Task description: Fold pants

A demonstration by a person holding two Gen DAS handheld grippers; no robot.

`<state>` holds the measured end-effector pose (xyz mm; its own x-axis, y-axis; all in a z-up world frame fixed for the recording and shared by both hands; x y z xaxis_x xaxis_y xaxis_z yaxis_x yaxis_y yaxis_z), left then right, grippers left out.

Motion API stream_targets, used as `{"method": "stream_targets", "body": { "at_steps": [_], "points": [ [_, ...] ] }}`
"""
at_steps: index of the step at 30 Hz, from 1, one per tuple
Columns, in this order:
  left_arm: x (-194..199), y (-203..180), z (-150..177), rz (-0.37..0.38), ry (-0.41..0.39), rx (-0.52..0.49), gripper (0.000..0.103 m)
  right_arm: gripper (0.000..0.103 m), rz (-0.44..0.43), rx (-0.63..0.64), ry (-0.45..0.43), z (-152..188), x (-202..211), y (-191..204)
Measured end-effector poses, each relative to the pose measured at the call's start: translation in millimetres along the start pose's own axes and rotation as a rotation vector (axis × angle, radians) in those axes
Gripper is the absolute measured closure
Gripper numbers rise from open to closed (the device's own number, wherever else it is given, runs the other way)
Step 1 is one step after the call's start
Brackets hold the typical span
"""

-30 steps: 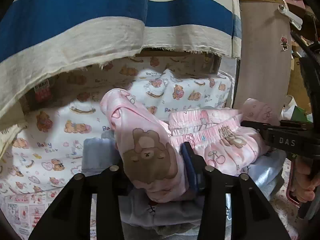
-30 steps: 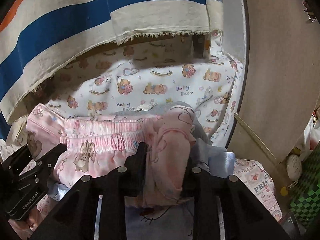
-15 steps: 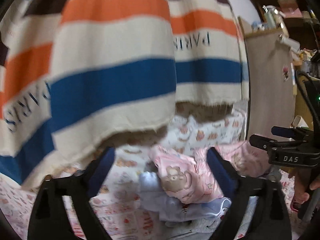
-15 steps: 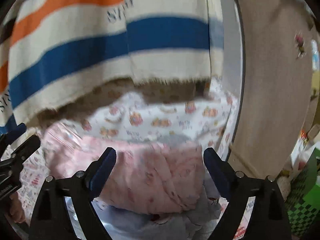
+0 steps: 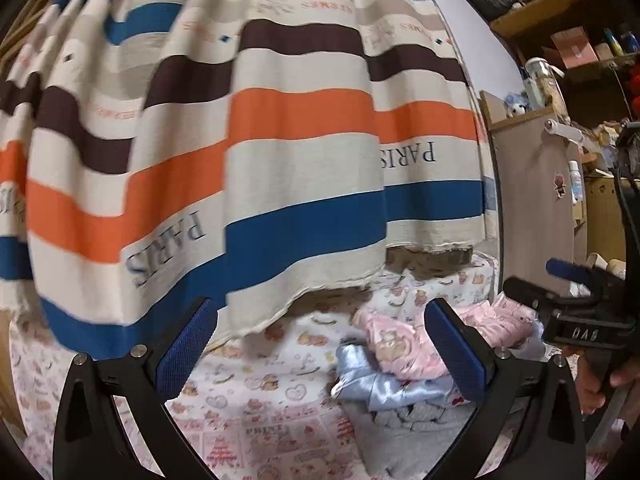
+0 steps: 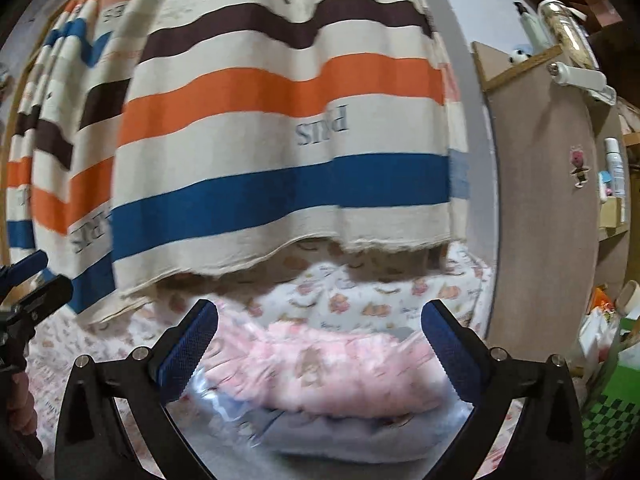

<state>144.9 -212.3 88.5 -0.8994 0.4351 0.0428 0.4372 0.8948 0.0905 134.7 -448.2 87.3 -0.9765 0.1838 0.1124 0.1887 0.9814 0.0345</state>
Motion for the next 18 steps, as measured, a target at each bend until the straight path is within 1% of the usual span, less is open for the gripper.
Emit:
{"method": "stream_targets", "body": {
  "at_steps": [4, 6, 9, 13, 16, 18],
  "points": [
    [14, 6, 27, -0.029, 0.006, 0.001, 0.000, 0.001, -0.037, -0.017, 0.016, 27, -3, 12],
    [13, 10, 41, -0.032, 0.031, 0.007, 0.000, 0.001, -0.044, 0.004, 0.048, 42, -8, 20],
    [10, 21, 57, -0.034, 0.059, 0.053, 0.000, 0.001, -0.066, 0.017, 0.101, 62, -15, 29],
    [1, 37, 74, -0.049, 0.092, 0.099, 0.000, 0.001, -0.071, 0.046, 0.125, 77, -20, 39],
    [-7, 44, 90, -0.046, 0.137, 0.121, 0.000, 0.001, -0.074, 0.040, 0.146, 86, -24, 41],
    [-10, 45, 96, -0.052, 0.153, 0.130, 0.000, 0.001, -0.055, 0.035, 0.168, 90, -29, 39]
  ]
}}
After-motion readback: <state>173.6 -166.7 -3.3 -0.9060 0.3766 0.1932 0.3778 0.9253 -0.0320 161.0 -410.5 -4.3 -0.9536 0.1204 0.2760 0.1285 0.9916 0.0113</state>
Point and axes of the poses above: each gripper's, at about its wrist camera, not at the fingertips, and x roughly against the way its jaws point, y to its left, z to its underside, the point moved 6 cm from there along -x, roughly the way its jaws point, and after that the axes turned 8 degrees about z, right-handed, at the moved point
